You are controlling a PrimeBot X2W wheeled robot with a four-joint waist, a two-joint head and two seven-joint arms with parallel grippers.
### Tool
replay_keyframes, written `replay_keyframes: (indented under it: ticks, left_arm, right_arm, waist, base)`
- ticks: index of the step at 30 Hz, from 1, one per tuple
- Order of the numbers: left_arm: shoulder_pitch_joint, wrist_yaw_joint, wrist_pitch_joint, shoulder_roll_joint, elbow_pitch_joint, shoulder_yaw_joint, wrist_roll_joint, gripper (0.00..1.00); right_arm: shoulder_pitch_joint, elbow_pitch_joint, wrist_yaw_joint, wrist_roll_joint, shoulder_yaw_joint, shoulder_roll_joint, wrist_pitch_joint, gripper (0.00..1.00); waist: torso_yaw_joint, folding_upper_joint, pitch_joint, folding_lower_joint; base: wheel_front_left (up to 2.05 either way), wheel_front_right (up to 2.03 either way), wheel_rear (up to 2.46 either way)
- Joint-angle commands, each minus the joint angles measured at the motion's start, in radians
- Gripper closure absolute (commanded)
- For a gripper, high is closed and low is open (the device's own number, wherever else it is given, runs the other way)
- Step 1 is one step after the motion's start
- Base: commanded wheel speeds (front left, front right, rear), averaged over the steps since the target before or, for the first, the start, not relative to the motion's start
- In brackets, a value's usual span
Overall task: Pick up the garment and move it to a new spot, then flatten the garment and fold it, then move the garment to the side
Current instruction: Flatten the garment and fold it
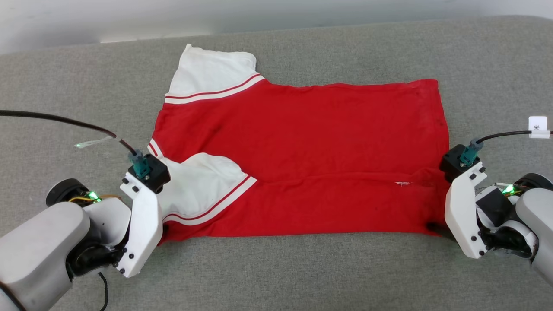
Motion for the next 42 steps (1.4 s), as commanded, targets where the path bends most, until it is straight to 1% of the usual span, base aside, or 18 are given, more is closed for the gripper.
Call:
replay_keyframes:
  ticks: [1,7,11,15,20,23,28,29,31,34,37,39,40,42]
  left_arm:
    - [0.014,0.000,-0.010,0.003,0.004,-0.002,-0.006,1.00]
    - [0.048,0.000,-0.035,0.021,0.010,0.003,-0.038,1.00]
    - [0.082,0.006,-0.042,0.049,-0.014,0.004,-0.061,1.00]
    - [0.128,0.017,-0.053,0.070,-0.064,-0.002,-0.087,1.00]
    - [0.184,0.036,-0.061,0.094,-0.114,-0.017,-0.103,1.00]
    - [0.217,0.045,-0.070,0.092,-0.123,-0.033,-0.108,1.00]
    - [0.255,0.053,-0.096,0.064,-0.099,-0.050,-0.106,1.00]
    - [0.250,0.058,-0.116,0.049,-0.073,-0.049,-0.087,0.00]
    - [0.235,0.053,-0.137,0.049,-0.069,-0.037,-0.080,0.00]
    - [0.211,0.054,-0.163,0.069,-0.076,-0.014,-0.072,0.00]
    - [0.179,0.063,-0.194,0.088,-0.090,0.012,-0.044,0.00]
    - [0.152,0.069,-0.229,0.094,-0.088,0.035,-0.014,0.00]
    - [0.152,0.069,-0.229,0.094,-0.088,0.035,-0.014,0.00]
    - [0.129,0.081,-0.258,0.096,-0.082,0.049,0.019,0.00]
  right_arm:
    - [0.052,0.013,0.000,0.014,0.033,0.043,-0.013,1.00]
    - [0.023,-0.033,0.000,0.030,0.032,-0.028,-0.083,1.00]
    - [0.032,-0.088,0.000,0.051,0.042,-0.090,-0.107,1.00]
    - [0.057,-0.151,0.000,0.078,0.049,-0.151,-0.111,1.00]
    - [0.103,-0.221,0.000,0.103,0.056,-0.226,-0.091,1.00]
    - [0.128,-0.226,0.000,0.113,0.054,-0.235,-0.085,1.00]
    - [0.156,-0.182,0.000,0.092,0.069,-0.197,-0.079,1.00]
    - [0.165,-0.145,0.000,0.091,0.064,-0.176,-0.089,0.00]
    - [0.163,-0.141,0.000,0.091,0.045,-0.171,-0.114,0.00]
    - [0.149,-0.155,0.000,0.082,0.006,-0.174,-0.174,0.00]
    - [0.134,-0.166,0.000,0.041,-0.049,-0.176,-0.269,0.00]
    - [0.132,-0.180,0.000,0.003,-0.085,-0.162,-0.351,0.00]
    - [0.132,-0.180,0.000,0.003,-0.085,-0.162,-0.351,0.00]
    - [0.135,-0.174,0.000,-0.028,-0.140,-0.137,-0.448,0.00]
  waist:
    - [-0.003,-0.0001,-0.009,0.0001]
    - [-0.015,-0.0001,-0.062,0.0001]
    - [-0.020,-0.0001,-0.100,0.0001]
    - [-0.021,-0.0001,-0.129,0.0001]
    - [-0.021,-0.0001,-0.143,0.0001]
    - [-0.024,-0.0001,-0.139,0.0001]
    - [-0.024,-0.0001,-0.127,0.0001]
    - [-0.019,-0.0001,-0.127,0.0001]
    - [-0.017,-0.0001,-0.132,0.0001]
    - [-0.018,-0.0001,-0.145,0.0001]
    - [-0.021,-0.0001,-0.153,0.0001]
    - [-0.024,-0.0001,-0.155,0.0001]
    - [-0.024,-0.0001,-0.155,0.0001]
    - [-0.028,-0.0001,-0.154,0.0001]
  base:
    - [0.00,0.00,0.00]
    - [0.00,0.00,0.00]
    - [0.00,0.00,0.00]
    - [0.00,0.00,0.00]
    - [0.00,0.00,0.00]
    - [0.00,0.00,0.00]
    - [0.00,0.00,0.00]
    - [0.00,0.00,0.00]
    - [0.00,0.00,0.00]
    - [0.00,0.00,0.00]
    - [0.00,0.00,0.00]
    - [0.00,0.00,0.00]
    - [0.00,0.00,0.00]
    - [0.00,0.00,0.00]
